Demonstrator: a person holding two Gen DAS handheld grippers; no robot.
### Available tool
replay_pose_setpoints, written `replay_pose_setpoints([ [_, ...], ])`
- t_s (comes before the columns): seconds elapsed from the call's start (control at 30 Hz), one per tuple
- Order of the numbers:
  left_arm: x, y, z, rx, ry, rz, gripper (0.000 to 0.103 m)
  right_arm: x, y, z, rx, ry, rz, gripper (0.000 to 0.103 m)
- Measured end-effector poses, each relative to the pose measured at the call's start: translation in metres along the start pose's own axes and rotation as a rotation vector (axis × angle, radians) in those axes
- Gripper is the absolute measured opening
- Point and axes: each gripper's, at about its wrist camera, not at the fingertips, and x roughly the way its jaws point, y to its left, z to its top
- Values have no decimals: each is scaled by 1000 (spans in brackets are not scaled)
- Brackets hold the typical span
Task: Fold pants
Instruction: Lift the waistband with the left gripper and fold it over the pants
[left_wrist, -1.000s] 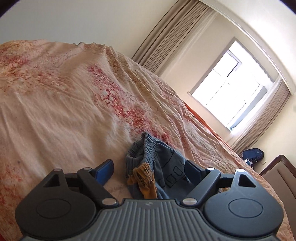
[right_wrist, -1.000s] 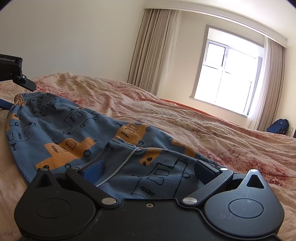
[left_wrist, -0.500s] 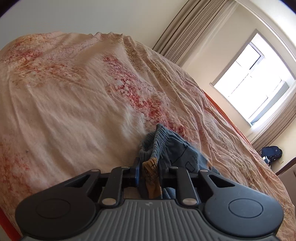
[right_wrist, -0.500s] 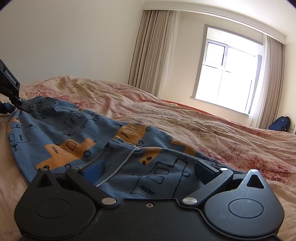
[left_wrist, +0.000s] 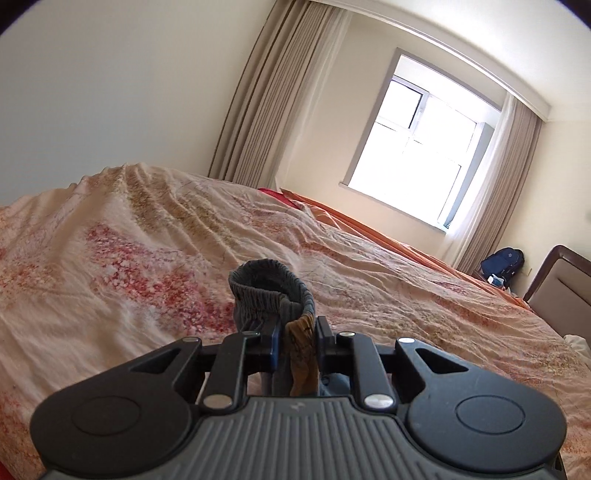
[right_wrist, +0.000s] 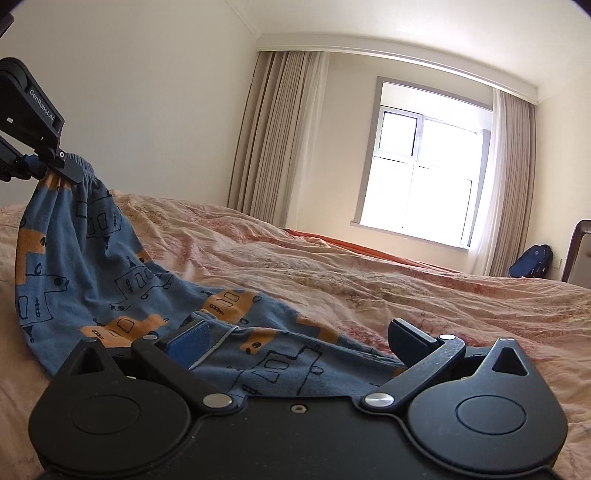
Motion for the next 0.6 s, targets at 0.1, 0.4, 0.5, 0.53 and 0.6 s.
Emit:
replay_pose_setpoints([
  [0.1, -3, -32, -1, 61, -7, -51, 20, -14, -14, -2, -15, 5, -52, 103],
  [0.4, -5, -126, -40, 245, 46, -198, 20, -56, -81, -18, 53, 60, -280, 103],
  [0.5, -5, -151, -61, 311, 82, -228, 20, -68, -100, -25, 76, 70, -341, 103],
  [0.53, -3, -157, -66, 329, 97, -237, 20, -72, -106, -28, 83, 76, -360, 103],
  [0.6, 2, -167, -79, 361, 136, -255, 20, -78, -115, -34, 94, 86, -388, 103],
])
